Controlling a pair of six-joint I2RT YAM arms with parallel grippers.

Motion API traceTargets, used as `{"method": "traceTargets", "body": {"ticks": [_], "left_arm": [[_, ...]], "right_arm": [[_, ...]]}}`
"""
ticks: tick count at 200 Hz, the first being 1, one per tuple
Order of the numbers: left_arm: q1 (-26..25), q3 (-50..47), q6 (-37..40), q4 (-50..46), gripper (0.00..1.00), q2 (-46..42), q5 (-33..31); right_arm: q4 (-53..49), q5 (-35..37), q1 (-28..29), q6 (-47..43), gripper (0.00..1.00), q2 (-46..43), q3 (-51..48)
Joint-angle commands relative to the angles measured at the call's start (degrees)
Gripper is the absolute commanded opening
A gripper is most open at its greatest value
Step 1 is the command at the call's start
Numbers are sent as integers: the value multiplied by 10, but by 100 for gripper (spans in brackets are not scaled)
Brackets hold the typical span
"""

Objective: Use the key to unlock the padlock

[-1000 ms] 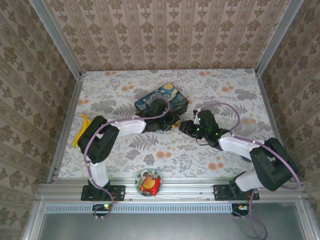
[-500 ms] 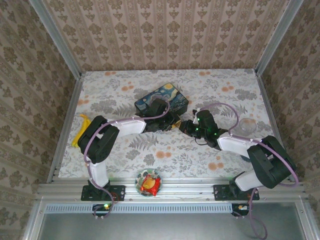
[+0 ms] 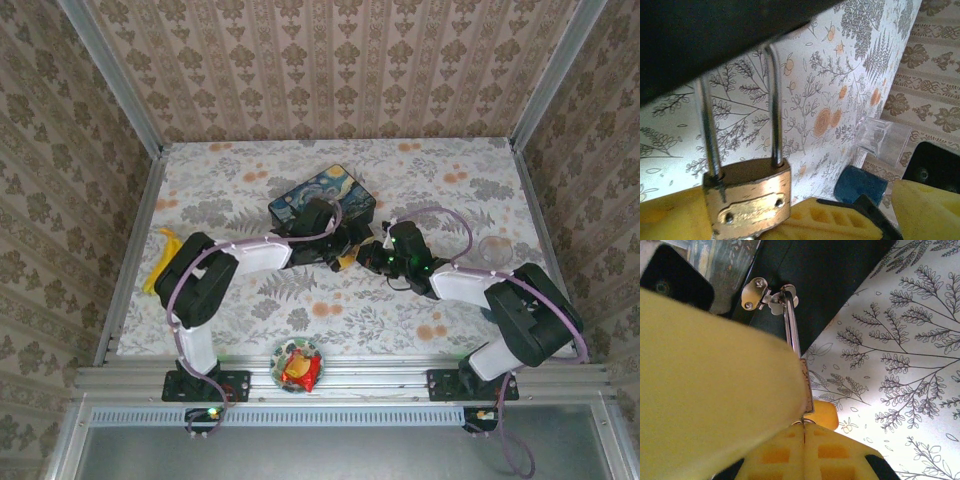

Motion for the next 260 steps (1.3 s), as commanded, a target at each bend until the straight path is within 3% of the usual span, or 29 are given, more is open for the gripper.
{"method": "traceTargets", "body": {"ticks": [1, 72, 93, 140, 204, 260], "left_arm": [[6, -30, 16, -47, 89, -23, -9], [14, -52, 82, -45, 82, -40, -88], [15, -58, 87, 2, 79, -36, -90], [15, -56, 95, 38, 60, -23, -86], [16, -61, 91, 79, 54, -5, -86], [15, -63, 98, 105, 40, 0, -94]], "right_arm": [[30, 28, 0, 3, 0, 2, 15], [39, 24, 0, 13, 0, 10, 21], [44, 21, 0, 16, 0, 14, 21], [45, 18, 0, 17, 0, 19, 26], [52, 16, 0, 21, 0, 28, 30], [65, 13, 0, 29, 0, 39, 32]]}}
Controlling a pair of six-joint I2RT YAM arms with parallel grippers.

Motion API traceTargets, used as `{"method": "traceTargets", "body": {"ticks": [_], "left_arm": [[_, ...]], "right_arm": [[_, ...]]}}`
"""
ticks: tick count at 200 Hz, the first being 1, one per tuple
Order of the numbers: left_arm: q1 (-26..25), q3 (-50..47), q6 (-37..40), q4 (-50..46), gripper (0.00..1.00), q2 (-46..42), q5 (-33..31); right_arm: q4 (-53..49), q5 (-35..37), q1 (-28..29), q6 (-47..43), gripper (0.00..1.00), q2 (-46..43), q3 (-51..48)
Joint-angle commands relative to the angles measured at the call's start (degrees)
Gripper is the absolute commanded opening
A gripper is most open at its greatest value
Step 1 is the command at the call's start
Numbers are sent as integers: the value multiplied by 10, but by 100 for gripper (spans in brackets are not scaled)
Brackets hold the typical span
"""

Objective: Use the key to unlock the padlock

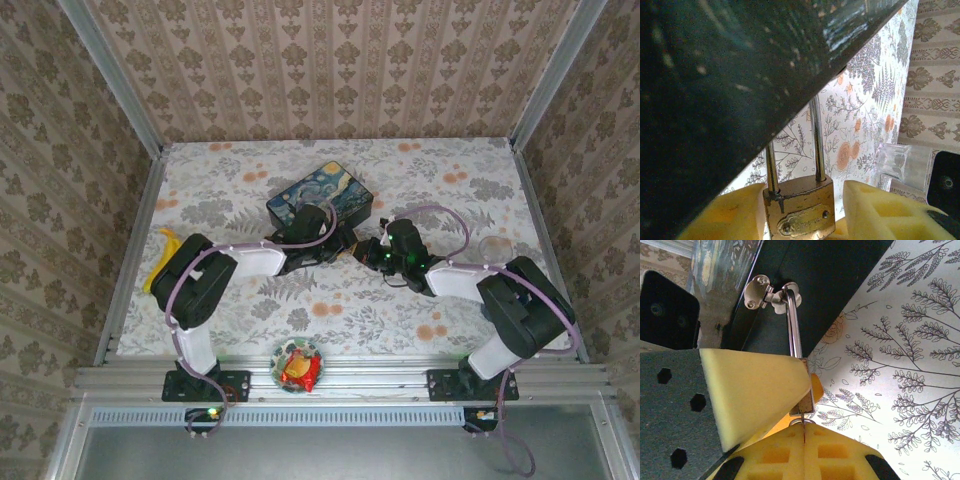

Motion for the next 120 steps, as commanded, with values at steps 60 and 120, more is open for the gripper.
{"method": "traceTargets", "body": {"ticks": [60, 120], "left_arm": [[0, -15, 12, 43, 12, 12, -9], [0, -28, 7, 42, 0, -9, -8]], "right_arm": [[35, 15, -1, 13, 1, 14, 23], [2, 26, -1, -1, 16, 8, 35]]}}
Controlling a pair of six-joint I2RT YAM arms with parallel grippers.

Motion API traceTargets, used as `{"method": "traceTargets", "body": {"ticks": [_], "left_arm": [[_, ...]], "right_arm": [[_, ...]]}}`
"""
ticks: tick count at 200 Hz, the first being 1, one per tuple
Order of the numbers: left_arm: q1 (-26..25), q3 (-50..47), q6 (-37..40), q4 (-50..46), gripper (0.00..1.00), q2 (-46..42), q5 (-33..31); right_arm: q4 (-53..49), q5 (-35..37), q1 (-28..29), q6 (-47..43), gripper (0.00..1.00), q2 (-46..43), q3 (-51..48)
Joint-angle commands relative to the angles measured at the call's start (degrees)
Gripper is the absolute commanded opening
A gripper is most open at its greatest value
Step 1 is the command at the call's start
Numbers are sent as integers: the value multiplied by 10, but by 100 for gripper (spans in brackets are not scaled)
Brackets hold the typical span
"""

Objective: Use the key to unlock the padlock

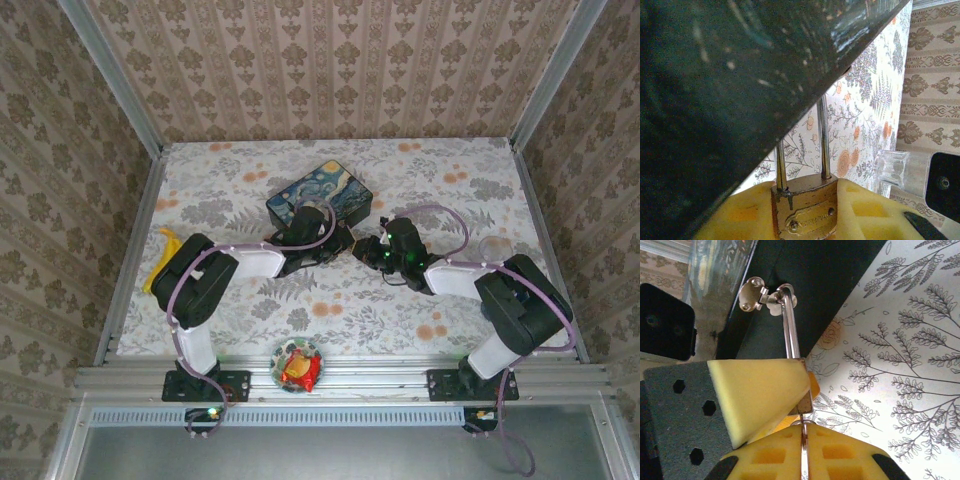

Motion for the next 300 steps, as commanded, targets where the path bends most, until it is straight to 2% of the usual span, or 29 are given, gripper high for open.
{"method": "traceTargets", "body": {"ticks": [1, 47, 103, 154, 165, 178, 193, 200, 232, 300], "left_arm": [[-1, -12, 6, 7, 0, -12, 3], [-1, -12, 1, -23, 0, -34, -4], [0, 45, 31, -208, 0, -55, -17], [2, 41, 23, -214, 0, -56, -21], [2, 50, 39, -230, 19, -54, -34], [-3, 62, 64, -256, 33, -49, -58], [-12, 68, 88, -265, 54, -43, -87], [-17, 70, 100, -259, 60, -39, -99], [-37, 66, 140, -191, 61, -16, -163], [-52, 71, 164, -139, 61, 36, -222]], "right_arm": [[5, 20, -1, -11, 17, -1, 26], [-17, 29, -1, -24, 22, -14, 24], [-55, 56, 14, -68, 27, -47, 21], [-76, 103, 34, -96, 26, -75, -7], [-87, 109, 34, -101, 26, -82, -9], [-100, 116, 33, -105, 26, -95, -10], [-129, 129, 31, -110, 26, -105, -5], [-143, 135, 30, -113, 26, -125, -4], [-183, 155, 12, -110, 32, -166, -16], [-229, 171, -8, -105, 47, -254, -55]]}}
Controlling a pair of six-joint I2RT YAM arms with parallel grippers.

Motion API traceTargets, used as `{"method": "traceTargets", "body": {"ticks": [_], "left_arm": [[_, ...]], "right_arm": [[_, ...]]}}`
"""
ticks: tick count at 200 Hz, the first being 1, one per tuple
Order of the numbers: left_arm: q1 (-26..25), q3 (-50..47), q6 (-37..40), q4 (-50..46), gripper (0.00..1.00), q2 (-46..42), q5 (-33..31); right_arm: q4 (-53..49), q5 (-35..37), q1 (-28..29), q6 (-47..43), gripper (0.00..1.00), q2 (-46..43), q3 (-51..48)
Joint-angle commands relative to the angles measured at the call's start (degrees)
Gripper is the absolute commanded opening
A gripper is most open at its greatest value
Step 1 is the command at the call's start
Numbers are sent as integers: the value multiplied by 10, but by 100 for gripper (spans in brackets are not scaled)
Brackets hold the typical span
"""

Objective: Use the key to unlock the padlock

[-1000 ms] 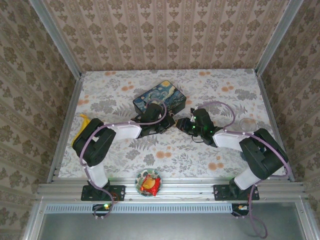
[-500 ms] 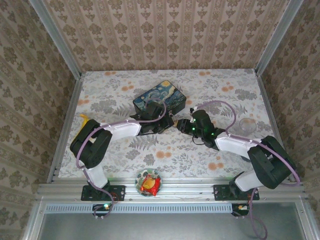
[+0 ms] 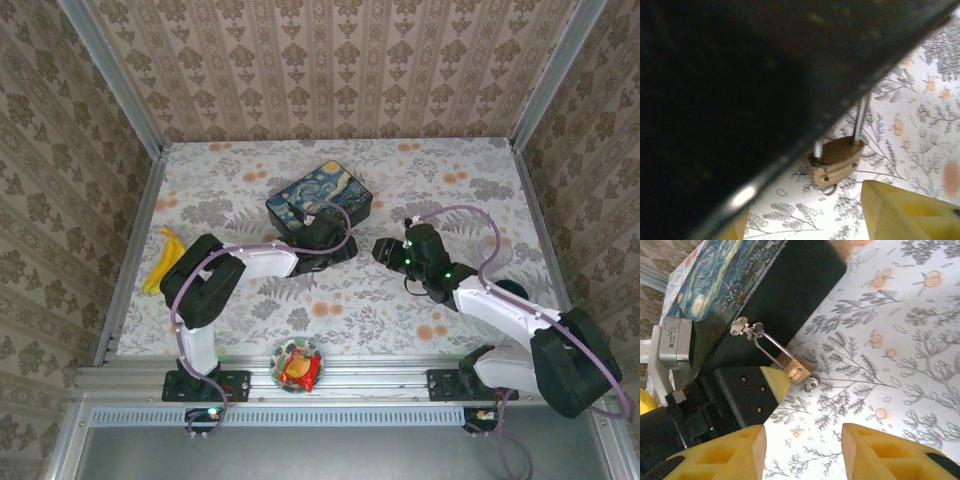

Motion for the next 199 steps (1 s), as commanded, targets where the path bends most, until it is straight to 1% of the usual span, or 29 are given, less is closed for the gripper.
{"method": "traceTargets", "body": {"ticks": [1, 31, 68, 87, 98, 119, 158, 199], "left_arm": [[-4, 12, 25, 30, 61, 14, -39], [-5, -5, 37, 93, 62, 33, -35], [-5, -19, 51, 157, 60, 53, -21], [-4, -24, 57, 174, 59, 60, -16], [-3, -25, 58, 177, 58, 66, -10], [-3, -28, 60, 192, 56, 73, 3], [0, -29, 59, 194, 52, 80, 7], [-5, -35, 44, 175, 52, 80, 11]], "right_arm": [[-36, 29, -3, -1, 47, -33, -10], [-41, 33, -7, -5, 53, -51, -14], [-46, 35, -9, -11, 60, -47, -8], [-47, 39, -11, -13, 67, -46, -8], [-49, 42, -13, -13, 72, -47, -6], [-55, 45, -16, -16, 78, -49, -3], [-61, 49, -17, -19, 80, -51, 1], [-60, 51, -19, -18, 82, -49, 5]]}}
